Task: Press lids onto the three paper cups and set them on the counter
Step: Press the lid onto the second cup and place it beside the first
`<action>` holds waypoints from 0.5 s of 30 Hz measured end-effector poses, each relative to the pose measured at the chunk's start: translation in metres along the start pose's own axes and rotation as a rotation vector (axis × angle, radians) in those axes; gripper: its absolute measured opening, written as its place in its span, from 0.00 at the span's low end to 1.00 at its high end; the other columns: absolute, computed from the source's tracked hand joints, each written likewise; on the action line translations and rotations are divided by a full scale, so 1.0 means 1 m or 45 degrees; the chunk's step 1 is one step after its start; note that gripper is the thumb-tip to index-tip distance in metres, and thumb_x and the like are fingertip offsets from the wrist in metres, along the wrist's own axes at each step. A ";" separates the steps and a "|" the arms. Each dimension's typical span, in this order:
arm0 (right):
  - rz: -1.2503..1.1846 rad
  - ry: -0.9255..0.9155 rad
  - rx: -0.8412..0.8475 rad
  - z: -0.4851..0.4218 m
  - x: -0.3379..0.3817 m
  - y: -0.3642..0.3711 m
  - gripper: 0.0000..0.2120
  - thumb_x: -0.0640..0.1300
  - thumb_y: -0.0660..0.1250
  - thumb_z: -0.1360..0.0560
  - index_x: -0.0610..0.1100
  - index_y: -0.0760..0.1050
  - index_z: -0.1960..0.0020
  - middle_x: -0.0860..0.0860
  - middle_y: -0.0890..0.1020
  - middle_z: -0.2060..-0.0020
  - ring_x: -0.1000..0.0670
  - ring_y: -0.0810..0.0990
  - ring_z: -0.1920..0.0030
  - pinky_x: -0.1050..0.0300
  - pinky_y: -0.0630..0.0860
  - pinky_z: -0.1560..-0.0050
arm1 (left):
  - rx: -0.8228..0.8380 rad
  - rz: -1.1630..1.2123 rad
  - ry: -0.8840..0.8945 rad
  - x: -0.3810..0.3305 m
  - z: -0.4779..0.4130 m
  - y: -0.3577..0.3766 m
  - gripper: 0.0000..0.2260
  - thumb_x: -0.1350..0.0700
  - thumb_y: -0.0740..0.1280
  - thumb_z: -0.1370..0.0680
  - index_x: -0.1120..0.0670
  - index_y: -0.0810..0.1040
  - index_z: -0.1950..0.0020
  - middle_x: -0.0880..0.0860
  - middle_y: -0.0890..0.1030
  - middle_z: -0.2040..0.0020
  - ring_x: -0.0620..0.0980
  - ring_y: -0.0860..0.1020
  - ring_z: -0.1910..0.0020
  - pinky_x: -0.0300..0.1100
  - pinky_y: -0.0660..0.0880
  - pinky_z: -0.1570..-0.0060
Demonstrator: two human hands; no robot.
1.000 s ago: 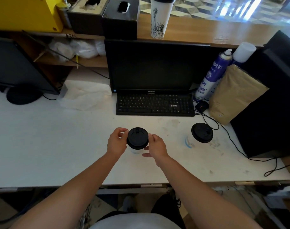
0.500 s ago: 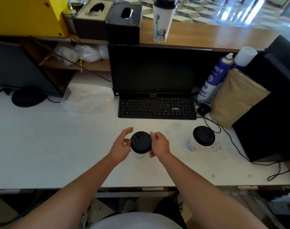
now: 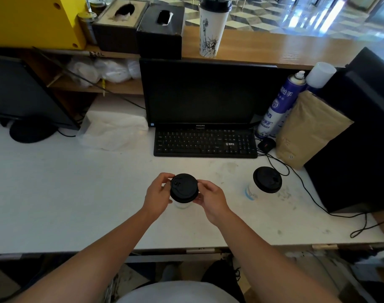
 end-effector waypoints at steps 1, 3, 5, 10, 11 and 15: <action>-0.011 -0.013 -0.004 0.000 -0.001 0.000 0.10 0.37 0.61 0.17 0.42 0.81 0.48 0.41 0.84 0.48 0.41 0.81 0.51 0.51 0.82 0.53 | -0.013 -0.011 0.005 0.000 -0.001 -0.001 0.08 0.59 0.58 0.17 0.49 0.75 0.45 0.50 0.79 0.48 0.47 0.79 0.53 0.39 0.80 0.66; -0.031 -0.036 -0.014 0.000 -0.002 -0.001 0.10 0.36 0.61 0.17 0.42 0.81 0.49 0.41 0.84 0.48 0.41 0.82 0.49 0.49 0.82 0.50 | -0.038 -0.010 -0.016 0.003 -0.004 -0.003 0.05 0.57 0.60 0.17 0.50 0.75 0.49 0.51 0.79 0.51 0.49 0.80 0.55 0.39 0.80 0.69; -0.022 -0.055 -0.033 -0.001 -0.003 -0.002 0.10 0.36 0.62 0.17 0.41 0.82 0.49 0.41 0.84 0.48 0.41 0.83 0.48 0.50 0.82 0.47 | -0.066 0.001 -0.059 0.006 -0.005 -0.004 0.05 0.55 0.61 0.17 0.49 0.74 0.52 0.52 0.79 0.53 0.52 0.81 0.57 0.39 0.80 0.70; 0.194 -0.143 -0.078 -0.001 -0.006 -0.001 0.11 0.39 0.60 0.16 0.41 0.80 0.41 0.43 0.84 0.45 0.43 0.83 0.44 0.53 0.83 0.48 | -0.098 0.015 -0.137 0.011 -0.002 -0.002 0.05 0.52 0.61 0.17 0.50 0.72 0.52 0.52 0.79 0.54 0.52 0.80 0.62 0.42 0.79 0.69; 0.245 -0.155 -0.088 -0.002 -0.006 0.001 0.11 0.40 0.59 0.16 0.42 0.80 0.41 0.43 0.83 0.45 0.44 0.83 0.45 0.53 0.83 0.48 | -0.096 0.020 -0.136 0.012 -0.002 -0.002 0.04 0.52 0.61 0.17 0.50 0.72 0.50 0.52 0.79 0.54 0.51 0.80 0.63 0.42 0.78 0.69; 0.527 -0.185 -0.144 -0.005 -0.003 0.007 0.12 0.44 0.55 0.15 0.44 0.77 0.44 0.42 0.81 0.45 0.44 0.80 0.48 0.52 0.84 0.55 | -0.052 -0.006 -0.065 0.007 0.002 0.000 0.06 0.54 0.57 0.16 0.47 0.71 0.41 0.50 0.77 0.49 0.49 0.79 0.63 0.41 0.77 0.68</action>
Point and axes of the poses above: each hand's wrist, its own z-axis away from the middle knuckle, its own y-axis out of the palm, x = y × z, the point moved 5 cm from there along -z, towards the middle knuckle
